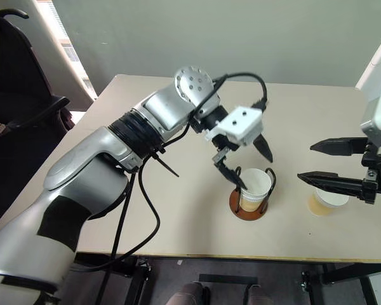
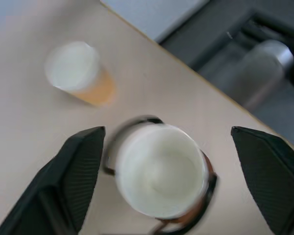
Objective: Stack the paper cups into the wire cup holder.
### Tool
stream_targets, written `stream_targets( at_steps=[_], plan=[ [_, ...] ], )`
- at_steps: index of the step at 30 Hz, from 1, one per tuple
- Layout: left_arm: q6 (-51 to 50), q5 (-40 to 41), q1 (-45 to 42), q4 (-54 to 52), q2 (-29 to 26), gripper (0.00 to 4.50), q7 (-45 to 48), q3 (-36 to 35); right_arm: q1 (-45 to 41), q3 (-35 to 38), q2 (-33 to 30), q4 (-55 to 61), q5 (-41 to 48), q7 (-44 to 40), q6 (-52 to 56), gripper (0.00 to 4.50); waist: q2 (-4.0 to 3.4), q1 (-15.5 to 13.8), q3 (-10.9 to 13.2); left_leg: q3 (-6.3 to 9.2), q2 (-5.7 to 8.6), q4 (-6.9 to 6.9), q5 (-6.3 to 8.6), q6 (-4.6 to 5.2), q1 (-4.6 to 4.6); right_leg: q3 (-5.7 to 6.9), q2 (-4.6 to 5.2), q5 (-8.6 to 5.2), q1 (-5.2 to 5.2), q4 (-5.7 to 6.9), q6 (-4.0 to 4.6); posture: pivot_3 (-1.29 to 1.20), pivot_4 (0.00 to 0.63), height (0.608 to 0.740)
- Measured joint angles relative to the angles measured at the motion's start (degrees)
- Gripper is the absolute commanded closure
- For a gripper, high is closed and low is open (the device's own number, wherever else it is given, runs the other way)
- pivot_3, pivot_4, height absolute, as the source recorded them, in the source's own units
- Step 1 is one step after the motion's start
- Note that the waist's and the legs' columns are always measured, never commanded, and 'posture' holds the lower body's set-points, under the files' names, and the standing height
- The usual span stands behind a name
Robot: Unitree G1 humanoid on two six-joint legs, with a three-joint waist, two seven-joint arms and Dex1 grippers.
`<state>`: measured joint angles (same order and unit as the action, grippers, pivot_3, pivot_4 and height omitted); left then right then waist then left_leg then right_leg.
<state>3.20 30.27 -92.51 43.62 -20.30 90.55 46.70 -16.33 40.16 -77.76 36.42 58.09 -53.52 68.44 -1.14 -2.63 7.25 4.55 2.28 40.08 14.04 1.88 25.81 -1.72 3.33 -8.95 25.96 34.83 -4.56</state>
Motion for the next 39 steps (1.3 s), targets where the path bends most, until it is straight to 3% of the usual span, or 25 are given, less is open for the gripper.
stream_targets(
  at_steps=[5,11,16,25,32,36,39],
  plan=[
    [-8.4,4.1,0.8,-1.6,-6.0,0.02,0.0,-6.4,5.0,-5.1,-2.3,0.5,-5.2,0.2,-1.5,1.41,-0.13,0.1,-0.1,-0.08,-0.03,-0.02,0.03,-0.03,-0.06,-0.03,-0.01,-0.05,0.04,0.04,-0.08,0.00,0.150,0.740],
    [-15.0,6.2,9.7,-8.3,-16.6,0.02,0.1,-9.2,15.4,-12.1,-6.2,-0.9,-19.8,-2.3,-10.6,1.41,-0.20,0.2,-0.1,-0.08,-0.02,0.05,0.02,-0.02,-0.10,-0.06,-0.01,-0.05,0.00,0.03,-0.07,0.00,0.150,0.740],
    [-19.6,5.5,14.7,-12.4,-21.8,0.02,0.1,-15.7,17.3,-17.7,-6.9,-5.6,-28.2,-3.9,-18.4,1.41,-0.20,0.1,-0.1,-0.07,0.00,0.08,0.00,0.03,-0.11,-0.06,0.00,-0.03,-0.03,0.02,-0.04,0.00,0.150,0.740],
    [-26.8,1.8,24.9,-19.7,-25.5,0.02,-0.9,-27.7,13.0,-30.6,-6.7,-13.6,-37.0,-5.2,-27.2,1.41,-0.20,0.6,-0.1,-0.11,-0.05,0.05,-0.04,0.04,-0.40,-0.08,-0.04,-0.02,-0.20,0.10,0.06,0.00,0.150,0.740],
    [-31.0,0.6,29.1,-24.7,-26.8,0.02,-3.1,-33.6,3.6,-42.0,-1.7,-15.3,-41.2,-6.3,-28.1,1.41,-0.17,0.9,-0.1,-0.13,-0.04,0.04,-0.08,0.09,-0.62,-0.07,-0.02,0.01,-0.41,0.09,0.13,0.00,0.150,0.740],
    [-32.2,-0.5,30.1,-25.9,-26.7,0.00,-3.6,-35.0,-0.5,-47.0,0.4,-17.8,-44.8,-7.7,-29.1,2.31,-0.17,0.9,-0.1,-0.12,-0.03,0.04,-0.07,0.11,-0.70,-0.08,-0.01,0.03,-0.49,0.08,0.18,0.00,0.150,0.740],
    [-32.6,-0.9,30.5,-27.0,-26.3,0.00,-3.5,-35.0,-1.3,-49.4,1.0,-18.9,-46.8,-9.5,-30.3,3.42,-0.17,0.9,-0.1,-0.11,-0.04,0.03,-0.07,0.11,-0.70,-0.07,-0.01,0.01,-0.49,0.08,0.24,0.00,0.150,0.740]
  ],
)
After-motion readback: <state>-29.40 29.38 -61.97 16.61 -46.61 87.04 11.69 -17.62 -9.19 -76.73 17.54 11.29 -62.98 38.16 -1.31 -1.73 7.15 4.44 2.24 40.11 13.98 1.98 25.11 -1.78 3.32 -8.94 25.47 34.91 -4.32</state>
